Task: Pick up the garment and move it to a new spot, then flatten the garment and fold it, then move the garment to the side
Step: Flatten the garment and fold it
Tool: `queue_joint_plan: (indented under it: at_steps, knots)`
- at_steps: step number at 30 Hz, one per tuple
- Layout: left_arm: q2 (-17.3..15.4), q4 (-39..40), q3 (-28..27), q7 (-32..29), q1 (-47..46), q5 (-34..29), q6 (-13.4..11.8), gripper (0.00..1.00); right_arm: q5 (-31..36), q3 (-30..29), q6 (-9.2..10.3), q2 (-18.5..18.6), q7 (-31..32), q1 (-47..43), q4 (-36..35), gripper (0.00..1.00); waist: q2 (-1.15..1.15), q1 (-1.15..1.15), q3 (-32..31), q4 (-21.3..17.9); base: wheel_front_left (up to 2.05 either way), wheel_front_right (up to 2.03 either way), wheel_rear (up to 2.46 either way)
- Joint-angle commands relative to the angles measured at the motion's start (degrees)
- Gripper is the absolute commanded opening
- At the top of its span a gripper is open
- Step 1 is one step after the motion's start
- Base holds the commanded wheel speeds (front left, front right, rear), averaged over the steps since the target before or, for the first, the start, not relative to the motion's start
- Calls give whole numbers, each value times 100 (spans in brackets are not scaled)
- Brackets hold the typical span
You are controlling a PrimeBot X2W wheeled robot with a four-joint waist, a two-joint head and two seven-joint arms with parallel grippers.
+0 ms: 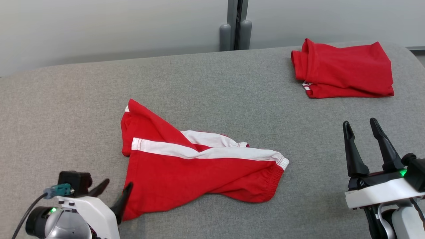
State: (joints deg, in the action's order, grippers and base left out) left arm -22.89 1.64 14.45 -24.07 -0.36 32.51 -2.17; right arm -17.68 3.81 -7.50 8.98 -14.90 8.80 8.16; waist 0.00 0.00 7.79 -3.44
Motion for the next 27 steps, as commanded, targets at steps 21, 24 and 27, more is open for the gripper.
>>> queue_joint_plan:
  at_steps: [21, 24, 27]
  knots:
    - [421, 278, -248, 1346, 17, -347, -484, 100, -58, 50, 0, -14, -22, -66, 28, 100, 0, 0, -153, -109, 0, 0, 0]
    - [492, 250, -355, 1826, -26, -423, -535, 100, -58, 35, -1, -11, -22, -72, 26, 100, 0, 0, -159, -91, 0, 0, 0]
    - [579, 208, -416, 2159, -77, -473, -561, 100, -42, 49, 0, -32, -22, -58, 19, 100, 0, 0, -167, -58, 0, 0, 0]
